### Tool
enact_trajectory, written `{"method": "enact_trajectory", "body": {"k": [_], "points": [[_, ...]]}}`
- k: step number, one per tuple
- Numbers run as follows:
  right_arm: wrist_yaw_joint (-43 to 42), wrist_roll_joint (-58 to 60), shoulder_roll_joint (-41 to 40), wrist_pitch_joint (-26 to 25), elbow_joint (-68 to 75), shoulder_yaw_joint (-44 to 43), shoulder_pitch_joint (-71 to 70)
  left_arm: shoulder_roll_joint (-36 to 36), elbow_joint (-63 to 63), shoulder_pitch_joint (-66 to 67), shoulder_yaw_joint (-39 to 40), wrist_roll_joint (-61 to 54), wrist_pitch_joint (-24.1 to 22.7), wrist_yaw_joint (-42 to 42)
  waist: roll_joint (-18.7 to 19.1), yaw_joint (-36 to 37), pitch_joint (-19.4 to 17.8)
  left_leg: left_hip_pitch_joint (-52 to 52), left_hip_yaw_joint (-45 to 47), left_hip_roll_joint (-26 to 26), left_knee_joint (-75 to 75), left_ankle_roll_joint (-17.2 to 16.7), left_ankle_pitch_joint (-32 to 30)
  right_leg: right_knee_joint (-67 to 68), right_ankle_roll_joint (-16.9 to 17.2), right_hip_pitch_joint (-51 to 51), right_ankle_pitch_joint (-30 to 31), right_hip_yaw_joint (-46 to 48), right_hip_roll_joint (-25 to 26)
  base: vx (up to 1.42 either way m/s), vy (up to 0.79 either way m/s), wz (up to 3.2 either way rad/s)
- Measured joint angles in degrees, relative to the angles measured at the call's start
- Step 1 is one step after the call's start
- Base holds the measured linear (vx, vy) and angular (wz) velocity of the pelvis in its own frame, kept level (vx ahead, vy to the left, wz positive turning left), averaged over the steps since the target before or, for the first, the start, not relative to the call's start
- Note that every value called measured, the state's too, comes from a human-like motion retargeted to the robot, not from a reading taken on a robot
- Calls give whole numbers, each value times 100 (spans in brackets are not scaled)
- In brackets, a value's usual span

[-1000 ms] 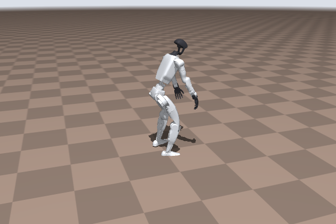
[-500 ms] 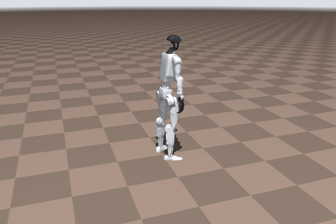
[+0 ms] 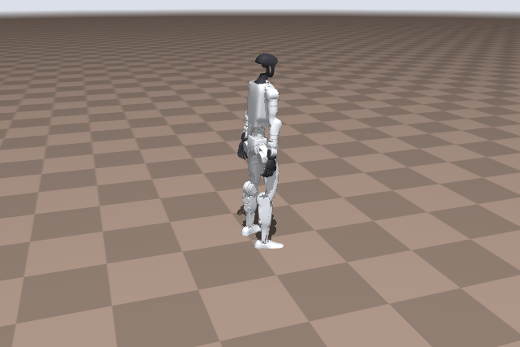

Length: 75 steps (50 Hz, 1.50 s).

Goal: Upper body actions

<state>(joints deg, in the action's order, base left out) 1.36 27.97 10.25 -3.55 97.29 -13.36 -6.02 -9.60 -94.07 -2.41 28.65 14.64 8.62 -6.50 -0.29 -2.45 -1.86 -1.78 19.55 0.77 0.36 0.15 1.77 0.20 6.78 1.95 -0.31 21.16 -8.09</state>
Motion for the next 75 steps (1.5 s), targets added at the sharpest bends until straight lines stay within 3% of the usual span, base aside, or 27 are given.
{"method": "enact_trajectory", "body": {"k": [7,13,20,25,32,40,50,55,61,65,68,72,75], "points": [[685,926,-432,-68,-559,329,-902,10,350,-764,-473,131,-32,-148,60,39,-127,104,144,107,113,-5,33,177,-25,-25,-50,-152,33,-8,3,-14],[1229,596,-809,259,-1078,449,-1502,97,801,-1408,-849,156,-283,-152,-3,34,-339,-147,183,254,448,-57,120,565,-60,260,-184,-167,-39,-12,-2,5],[1119,381,-843,637,-1448,416,-2441,-82,1155,-2488,-1325,417,-498,-36,-198,49,-508,-2061,-162,761,2663,-236,949,2275,-89,1823,-916,-160,-395,-29,-12,30],[1214,752,-615,560,-1564,323,-3008,-330,1305,-3168,-1540,659,-398,-242,-193,91,-509,-3376,-324,1056,4231,-239,1573,3694,-273,3019,-1598,-242,-546,-18,-4,8],[1101,744,-472,567,-1684,225,-3166,-320,1320,-3403,-1516,666,-363,-49,-181,184,-779,-3878,-548,1060,5109,-254,1946,4565,-360,3510,-1971,-408,-657,-5,1,2],[1133,777,-398,592,-1600,348,-2786,-348,1038,-2984,-1460,658,-301,-139,-200,223,-757,-3304,-418,908,4212,-239,1562,3581,-244,2897,-1517,-354,-589,2,0,2],[755,906,-125,673,-1675,410,-1011,-264,1032,-1737,-1462,748,-351,-433,-256,250,-527,-1824,-530,296,2650,-77,1143,1499,53,1108,-688,-12,-744,26,13,17],[379,1047,52,512,-948,377,-227,-143,819,-817,-1104,997,-266,-417,-241,330,-433,-869,-259,44,1699,158,896,878,-127,450,-16,5,-701,36,26,-38],[-53,1266,192,25,-208,200,322,144,-96,21,-651,550,57,-328,46,158,-289,-115,-67,-207,504,415,454,715,-372,234,704,413,-509,14,25,-34],[-21,1236,187,-113,-30,-7,651,277,-333,519,-713,641,367,-617,288,117,45,-77,93,-174,73,481,321,1021,-498,493,343,731,-369,5,19,-41],[37,964,119,-177,11,-165,810,286,-287,788,-866,1379,221,-575,417,-238,259,-265,-117,-141,101,507,317,1109,-281,607,-47,459,-48,1,7,42],[186,440,-33,-71,11,-232,953,211,-7,910,-938,2170,96,-319,356,-372,229,-181,-172,-231,79,562,294,977,-108,548,-253,-1264,706,0,-1,23],[266,323,-115,-81,11,-175,998,124,173,907,-934,2121,18,-275,213,-346,197,-37,-212,-339,86,566,299,705,-364,250,-511,-1818,1023,7,-7,17]]}}
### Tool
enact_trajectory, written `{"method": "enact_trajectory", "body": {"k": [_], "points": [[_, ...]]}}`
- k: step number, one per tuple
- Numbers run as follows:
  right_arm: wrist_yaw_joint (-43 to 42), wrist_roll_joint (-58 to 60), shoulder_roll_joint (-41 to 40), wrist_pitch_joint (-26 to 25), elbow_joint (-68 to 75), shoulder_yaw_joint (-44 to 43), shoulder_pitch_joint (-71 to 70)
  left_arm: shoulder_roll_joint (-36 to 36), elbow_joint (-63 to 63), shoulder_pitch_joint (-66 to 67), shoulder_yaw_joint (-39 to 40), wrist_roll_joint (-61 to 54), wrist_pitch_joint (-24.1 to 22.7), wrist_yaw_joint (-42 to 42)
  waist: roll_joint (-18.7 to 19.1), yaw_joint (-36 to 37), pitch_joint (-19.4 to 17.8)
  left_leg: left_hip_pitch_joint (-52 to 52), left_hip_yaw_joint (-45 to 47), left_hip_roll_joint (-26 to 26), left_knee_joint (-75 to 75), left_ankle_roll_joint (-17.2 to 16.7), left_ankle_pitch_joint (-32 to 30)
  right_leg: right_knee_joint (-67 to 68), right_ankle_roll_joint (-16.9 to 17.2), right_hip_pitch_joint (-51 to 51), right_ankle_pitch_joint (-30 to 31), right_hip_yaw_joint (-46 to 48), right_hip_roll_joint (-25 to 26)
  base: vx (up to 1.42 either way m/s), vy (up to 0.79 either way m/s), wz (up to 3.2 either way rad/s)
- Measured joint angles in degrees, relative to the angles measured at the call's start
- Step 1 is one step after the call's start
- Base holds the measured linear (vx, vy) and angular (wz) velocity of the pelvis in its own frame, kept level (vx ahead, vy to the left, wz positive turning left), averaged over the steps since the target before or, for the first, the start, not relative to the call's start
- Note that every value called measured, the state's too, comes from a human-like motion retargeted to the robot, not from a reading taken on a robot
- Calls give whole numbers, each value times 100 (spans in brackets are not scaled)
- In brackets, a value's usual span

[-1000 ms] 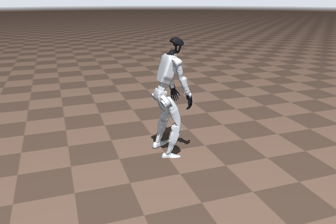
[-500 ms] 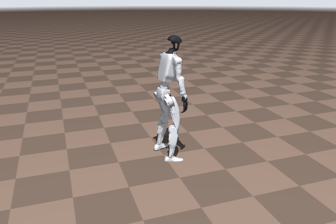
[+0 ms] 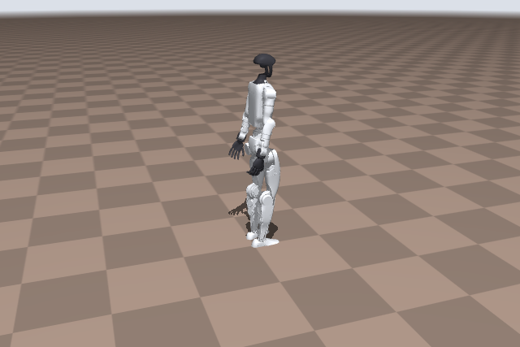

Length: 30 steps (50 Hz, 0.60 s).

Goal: Upper body actions

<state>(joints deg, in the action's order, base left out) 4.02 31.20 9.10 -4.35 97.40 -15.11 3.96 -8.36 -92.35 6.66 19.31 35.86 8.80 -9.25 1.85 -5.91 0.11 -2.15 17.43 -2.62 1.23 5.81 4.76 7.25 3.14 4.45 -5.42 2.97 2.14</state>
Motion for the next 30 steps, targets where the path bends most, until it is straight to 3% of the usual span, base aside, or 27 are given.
{"method": "enact_trajectory", "body": {"k": [3,7,11,14,22,30], "points": [[-4,277,-47,-137,0,195,-10,-93,53,-113,170,-382,49,-252,-249,39,91,156,-90,-242,-34,8,9,-364,-187,-196,145,773,-149,13,-11,15],[20,994,-64,-262,-229,531,-223,39,134,-491,570,-1028,309,-458,-309,707,197,224,317,-143,-56,-88,51,-495,-105,-182,319,338,-138,0,-11,-77],[-8,1631,-100,-84,-656,987,-636,137,434,-701,494,-1514,-75,-375,-252,608,83,299,340,-63,-82,-117,13,-527,-207,-253,328,346,-6,-8,-15,-4],[133,1906,-199,115,-1109,1190,-865,98,713,-792,137,-1199,-153,-357,-169,393,141,234,277,49,-82,-197,-47,-544,-245,-211,331,427,46,-6,-15,16],[806,996,-528,801,-1581,1205,-1053,-2,899,-1009,-249,-632,-80,-388,-209,279,75,107,168,273,157,-381,-80,-583,-404,-269,300,653,154,-6,-18,20],[933,1059,-375,494,-874,1271,-1169,105,558,-1147,-250,-1367,-233,-18,-491,226,-222,-511,18,360,1534,-661,304,-662,-472,-344,313,1074,-185,-10,-14,48]]}}
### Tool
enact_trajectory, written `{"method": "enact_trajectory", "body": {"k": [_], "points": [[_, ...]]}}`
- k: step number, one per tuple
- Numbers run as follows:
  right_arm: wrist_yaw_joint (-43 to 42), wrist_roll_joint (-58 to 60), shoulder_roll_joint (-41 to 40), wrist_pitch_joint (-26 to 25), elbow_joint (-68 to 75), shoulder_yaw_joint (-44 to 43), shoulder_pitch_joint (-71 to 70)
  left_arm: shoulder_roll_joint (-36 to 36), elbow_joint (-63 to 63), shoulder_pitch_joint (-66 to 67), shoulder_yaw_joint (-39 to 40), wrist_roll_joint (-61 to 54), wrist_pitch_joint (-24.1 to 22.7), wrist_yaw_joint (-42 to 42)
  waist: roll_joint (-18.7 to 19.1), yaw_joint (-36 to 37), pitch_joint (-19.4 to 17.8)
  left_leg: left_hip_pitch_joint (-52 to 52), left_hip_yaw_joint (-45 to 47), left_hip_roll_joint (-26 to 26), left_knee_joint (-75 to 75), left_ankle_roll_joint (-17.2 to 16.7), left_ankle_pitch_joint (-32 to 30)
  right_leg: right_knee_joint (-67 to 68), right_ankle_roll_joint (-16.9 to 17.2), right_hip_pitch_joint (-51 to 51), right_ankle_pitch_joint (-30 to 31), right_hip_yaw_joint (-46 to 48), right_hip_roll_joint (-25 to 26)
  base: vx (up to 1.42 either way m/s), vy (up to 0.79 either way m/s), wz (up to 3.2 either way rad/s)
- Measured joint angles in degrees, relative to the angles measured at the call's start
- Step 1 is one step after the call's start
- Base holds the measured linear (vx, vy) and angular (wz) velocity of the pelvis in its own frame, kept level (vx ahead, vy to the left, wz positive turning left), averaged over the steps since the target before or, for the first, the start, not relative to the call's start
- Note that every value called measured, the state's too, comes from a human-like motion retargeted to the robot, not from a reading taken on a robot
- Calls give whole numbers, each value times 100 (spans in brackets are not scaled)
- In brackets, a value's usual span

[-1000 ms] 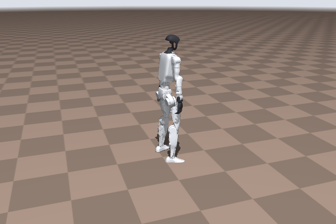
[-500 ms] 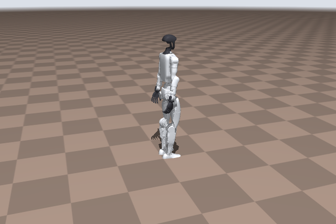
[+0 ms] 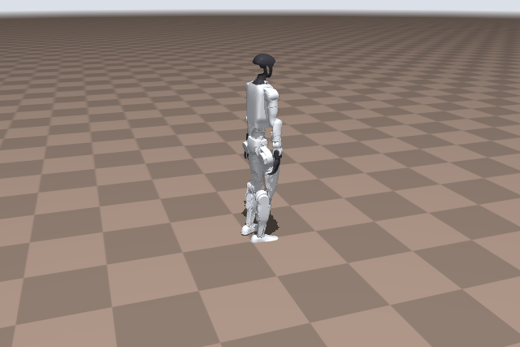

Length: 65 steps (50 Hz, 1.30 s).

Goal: Upper body actions

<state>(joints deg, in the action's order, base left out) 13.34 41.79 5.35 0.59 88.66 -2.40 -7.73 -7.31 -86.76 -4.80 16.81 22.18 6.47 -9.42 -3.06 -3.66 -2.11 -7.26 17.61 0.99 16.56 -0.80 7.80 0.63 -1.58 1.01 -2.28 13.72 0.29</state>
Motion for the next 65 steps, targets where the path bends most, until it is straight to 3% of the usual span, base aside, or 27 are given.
{"method": "enact_trajectory", "body": {"k": [5,7,10,15,18,22,39,55,62,65], "points": [[-459,644,241,-363,394,81,160,-30,-255,129,-356,343,-134,621,14,151,-135,-112,-587,-379,364,-266,152,3,-20,-36,1,-7,-95,-1,0,0],[-630,772,321,-468,542,121,242,-47,-327,266,-447,480,-179,857,138,193,-114,102,-825,-531,-144,-105,-149,9,-44,-39,-13,-65,35,1,6,-36],[-760,867,440,-560,747,131,396,1,-459,564,-444,578,-205,1049,355,141,58,487,-358,-476,-888,397,-149,30,-38,-43,-55,-128,208,12,12,-25],[-922,607,406,-561,725,-276,582,118,-679,745,-32,374,-68,750,541,-257,176,654,-420,-466,-1452,325,-456,73,-12,38,-124,21,291,1,6,17],[-888,34,400,-237,729,-384,740,77,-747,754,67,101,4,458,495,-202,190,716,-568,-549,-1482,406,-422,58,-11,3,-112,-15,292,7,1,-15],[-946,-353,342,-226,730,-488,804,111,-746,659,251,-149,306,86,437,-15,176,727,-524,-546,-1397,433,-341,85,-7,20,-63,-168,295,3,0,-38],[-798,99,216,-39,520,-318,560,169,-351,31,-75,-447,55,75,358,-50,170,758,-428,-531,-1455,472,-330,137,3,94,-36,-234,321,-1,1,-9],[-1101,100,326,-332,874,-127,828,231,-158,370,128,-384,-32,-142,400,-56,169,819,-417,-439,-1406,373,-219,142,-81,46,-106,-250,414,0,-3,-3],[-1250,-450,279,-106,874,190,723,341,-302,979,792,-996,-187,814,407,63,146,316,-400,-287,-74,134,58,190,-193,-7,-178,-254,285,-1,-1,9],[-1235,-691,195,-22,874,350,364,274,-434,1157,952,-946,-38,345,239,85,-20,-357,-305,-63,1414,-138,-881,203,-215,-126,-238,-176,25,-12,-6,55]]}}
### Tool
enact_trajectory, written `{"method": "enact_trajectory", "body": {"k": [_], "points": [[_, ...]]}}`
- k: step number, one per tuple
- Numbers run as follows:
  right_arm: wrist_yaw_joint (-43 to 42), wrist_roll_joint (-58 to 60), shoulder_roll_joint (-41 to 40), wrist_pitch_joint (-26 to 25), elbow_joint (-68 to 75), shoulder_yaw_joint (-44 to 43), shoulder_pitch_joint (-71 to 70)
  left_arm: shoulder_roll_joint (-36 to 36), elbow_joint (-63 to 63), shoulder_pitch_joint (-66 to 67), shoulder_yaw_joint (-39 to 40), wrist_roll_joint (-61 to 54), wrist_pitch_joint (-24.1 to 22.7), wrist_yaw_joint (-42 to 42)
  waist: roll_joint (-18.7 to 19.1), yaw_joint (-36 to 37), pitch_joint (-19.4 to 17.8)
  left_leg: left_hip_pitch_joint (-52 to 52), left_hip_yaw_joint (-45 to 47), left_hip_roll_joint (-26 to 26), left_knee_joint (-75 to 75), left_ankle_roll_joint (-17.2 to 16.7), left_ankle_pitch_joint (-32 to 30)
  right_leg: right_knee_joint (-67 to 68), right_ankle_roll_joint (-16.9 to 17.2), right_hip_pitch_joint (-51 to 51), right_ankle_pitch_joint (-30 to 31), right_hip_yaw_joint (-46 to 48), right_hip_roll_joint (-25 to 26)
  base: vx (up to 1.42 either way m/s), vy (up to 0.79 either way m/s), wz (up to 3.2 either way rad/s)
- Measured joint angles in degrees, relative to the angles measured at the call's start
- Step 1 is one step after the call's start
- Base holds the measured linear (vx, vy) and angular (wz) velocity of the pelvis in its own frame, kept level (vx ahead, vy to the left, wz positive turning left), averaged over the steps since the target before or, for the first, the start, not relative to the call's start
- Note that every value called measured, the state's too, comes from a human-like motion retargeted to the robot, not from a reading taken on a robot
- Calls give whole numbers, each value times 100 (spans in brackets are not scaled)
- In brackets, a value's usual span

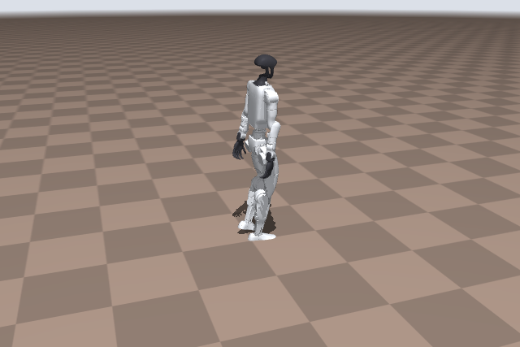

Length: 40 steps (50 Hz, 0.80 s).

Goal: Upper body actions

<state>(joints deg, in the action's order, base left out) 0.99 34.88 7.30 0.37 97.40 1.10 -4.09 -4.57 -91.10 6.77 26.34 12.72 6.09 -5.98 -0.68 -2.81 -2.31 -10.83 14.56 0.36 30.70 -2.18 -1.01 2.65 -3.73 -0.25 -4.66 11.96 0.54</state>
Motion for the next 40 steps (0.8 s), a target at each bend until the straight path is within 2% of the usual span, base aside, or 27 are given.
{"method": "enact_trajectory", "body": {"k": [2,3,4,10,12,18,22,25,30,32,33,35,37,40], "points": [[60,-105,-84,126,0,-91,-379,-117,-83,93,-16,296,151,-449,-66,33,-117,-747,-306,86,1232,-25,-668,11,32,-26,-13,167,-164,-18,-10,68],[107,-162,-128,215,0,-152,-568,-170,-127,173,-51,439,200,-581,-144,130,-176,-1087,-413,3,1728,66,-995,7,21,-56,-5,163,-241,-12,-11,34],[185,-249,-166,288,0,-205,-777,-221,-184,254,-82,578,235,-659,-207,231,-223,-1409,-425,-9,2230,126,-1051,2,14,-84,7,177,-308,-8,-11,11],[651,-815,-465,570,-401,-629,-1975,-356,-630,606,-142,1082,369,-652,-330,839,-496,-3003,71,571,4733,354,-227,46,-55,-181,33,77,-473,-6,-4,-24],[901,-1076,-580,734,-661,-592,-2204,-346,-630,762,-82,1112,426,-716,-358,889,-481,-3424,154,683,5272,414,-28,65,-106,-148,25,73,-467,0,0,0],[1088,-1026,-687,892,-737,-522,-2690,-209,-630,978,125,887,321,-628,-453,1052,-433,-3728,365,890,5794,468,221,121,-162,-110,-19,20,-497,5,-2,-8],[1014,-853,-681,854,-689,-451,-2585,-158,-627,906,214,719,257,-598,-438,1033,-367,-3200,419,992,5198,519,145,101,-147,-148,-66,128,-452,10,-1,19],[867,-547,-676,683,-601,-404,-2269,-120,-558,825,253,579,245,-629,-389,876,-197,-2474,318,770,4049,455,-53,56,-90,-181,-119,294,-415,14,3,47],[219,125,-593,355,-248,-172,-1601,-71,-275,691,238,317,83,-443,-275,512,98,-771,-224,-2,1035,137,-455,15,19,-249,-246,506,-312,17,7,38],[57,269,-536,283,-80,-40,-1320,-98,-139,614,212,228,38,-247,-126,463,171,47,-375,-179,-452,-91,-102,52,14,-250,-325,484,-86,15,8,-5],[21,346,-488,224,-20,2,-1175,-107,-79,566,199,188,8,-145,-53,463,187,419,-356,-280,-997,-39,426,77,17,-257,-365,446,16,15,11,-18],[57,543,-363,47,0,21,-840,-110,-18,451,168,122,-56,11,145,396,205,1001,324,-139,-2034,304,893,105,49,-328,-443,412,226,17,12,7],[132,623,-272,-77,0,29,-514,-119,35,342,168,104,-47,7,266,131,374,991,-462,-318,-2477,343,649,96,106,-266,-501,548,296,13,14,66],[154,506,-178,-121,0,-18,-256,-145,191,69,300,159,-40,-77,251,-129,490,821,-390,-317,-2788,267,372,116,193,-47,-527,680,205,-3,12,55]]}}
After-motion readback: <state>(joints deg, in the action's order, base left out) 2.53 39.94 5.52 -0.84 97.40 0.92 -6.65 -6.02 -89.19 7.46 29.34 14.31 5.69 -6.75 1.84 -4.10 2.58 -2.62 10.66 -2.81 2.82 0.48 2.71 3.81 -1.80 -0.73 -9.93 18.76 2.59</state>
